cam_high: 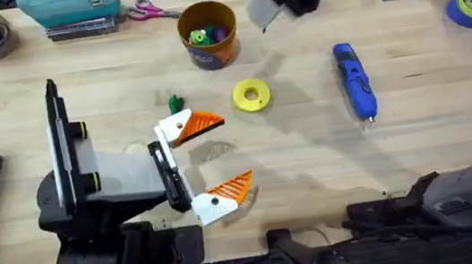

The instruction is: Pick up the gripper from the table and insert it into the empty holder that is missing its gripper. Then pick up a screw, insert it into the mounting hole, and use the screwdriver to tighten it. Finally, clean up the table by picking up the vegetable and placing it into the bucket.

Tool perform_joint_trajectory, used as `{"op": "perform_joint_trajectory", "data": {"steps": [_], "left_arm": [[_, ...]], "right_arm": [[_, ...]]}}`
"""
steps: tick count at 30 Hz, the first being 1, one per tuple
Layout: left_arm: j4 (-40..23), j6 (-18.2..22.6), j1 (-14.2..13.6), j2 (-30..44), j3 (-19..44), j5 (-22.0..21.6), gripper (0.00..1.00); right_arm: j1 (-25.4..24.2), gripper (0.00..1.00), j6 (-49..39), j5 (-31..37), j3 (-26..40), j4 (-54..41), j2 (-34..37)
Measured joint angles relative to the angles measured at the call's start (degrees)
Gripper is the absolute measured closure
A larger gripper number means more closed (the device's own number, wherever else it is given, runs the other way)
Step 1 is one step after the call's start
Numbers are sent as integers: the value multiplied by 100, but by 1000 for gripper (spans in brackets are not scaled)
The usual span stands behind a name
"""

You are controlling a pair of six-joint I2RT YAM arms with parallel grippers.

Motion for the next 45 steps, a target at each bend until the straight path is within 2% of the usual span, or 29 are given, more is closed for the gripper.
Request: {"op": "perform_joint_trajectory", "data": {"steps": [11, 20, 27, 36, 40, 45], "left_arm": [[0, -2, 0, 0, 0, 0, 15], [0, 0, 0, 0, 0, 0, 15], [0, 0, 0, 0, 0, 0, 15], [0, 0, 0, 0, 0, 0, 16], [0, 0, 0, 2, 0, 0, 15], [0, 0, 0, 0, 0, 0, 15]], "right_arm": [[996, 996, -264, -1, 0, 66, 0], [1452, 996, -842, -231, 0, 280, 0], [1594, 996, -1293, -542, 4, 715, 112], [1640, 996, -1467, -738, 4, 922, 354], [1933, 996, -1573, -789, 4, 947, 361], [2011, 996, -1597, -799, 4, 945, 358]]}}
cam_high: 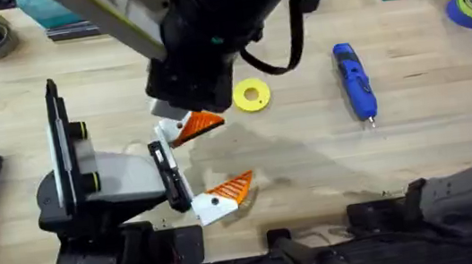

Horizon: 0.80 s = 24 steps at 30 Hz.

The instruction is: Pick up the gripper from the table and insert it into the empty holder that is missing its gripper. Then pick up a screw, insert it into the mounting hole, and use the screwdriver to tighten it. Finally, clean up the table by picking up the vegetable and placing it into the bucket.

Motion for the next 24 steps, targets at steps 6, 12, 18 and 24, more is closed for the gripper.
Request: {"op": "perform_joint_trajectory", "data": {"steps": [6, 12, 18, 24], "left_arm": [[0, -1, 0, 1, 0, 0, 15], [0, 0, 0, 0, 0, 0, 15], [0, 0, 0, 0, 0, 0, 15], [0, 0, 0, 0, 0, 0, 15]], "right_arm": [[11, 996, -20, -2, 0, -7, 1], [11, 996, -66, -2, 0, -42, 2], [11, 996, -125, -2, -25, -39, 2], [62, 996, -129, -2, -79, -37, 2]]}}
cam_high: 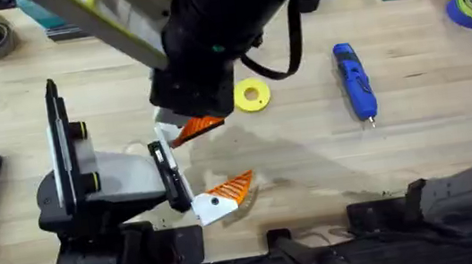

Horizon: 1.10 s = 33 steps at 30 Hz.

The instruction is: Pick up the gripper from the table and insert it into the empty holder that is missing its gripper. Then pick up a screw, insert it into the mounting hole, and use the screwdriver to tighten it. Finally, clean up the table by picking up the vegetable and placing it into the bucket.

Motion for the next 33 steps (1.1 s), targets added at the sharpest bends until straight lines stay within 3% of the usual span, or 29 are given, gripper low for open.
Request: {"op": "perform_joint_trajectory", "data": {"steps": [26, 33], "left_arm": [[0, 0, 0, 0, 0, 0, 15], [0, 0, 0, 0, 0, 0, 15]], "right_arm": [[48, 996, -15, -15, -349, 171, 0], [61, 996, -15, -20, -351, 195, 282]]}}
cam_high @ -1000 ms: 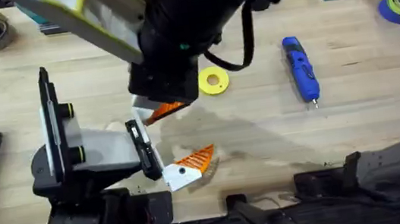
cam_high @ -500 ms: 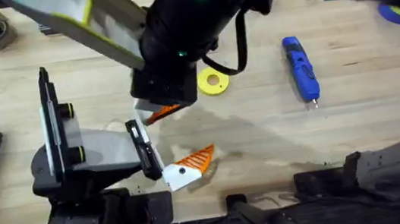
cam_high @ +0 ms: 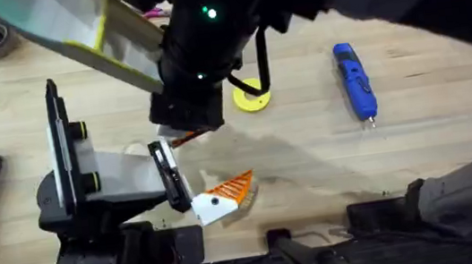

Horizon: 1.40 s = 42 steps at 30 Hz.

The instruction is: Pick up the gripper from the table and insert it into the empty holder that is missing its gripper. Then pick up a screw, insert it into the mounting hole, and use the screwdriver to tighten it. Finally, clean up the table by picking up the vegetable and placing it into the bucket.

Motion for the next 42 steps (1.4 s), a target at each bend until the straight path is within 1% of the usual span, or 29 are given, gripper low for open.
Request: {"op": "perform_joint_trajectory", "data": {"steps": [12, 42], "left_arm": [[0, 0, 0, 0, 0, 0, 14], [0, 0, 0, 0, 0, 0, 14]], "right_arm": [[0, 996, 0, -100, -61, -28, 18], [-92, 996, -44, -103, -142, 103, 20]]}}
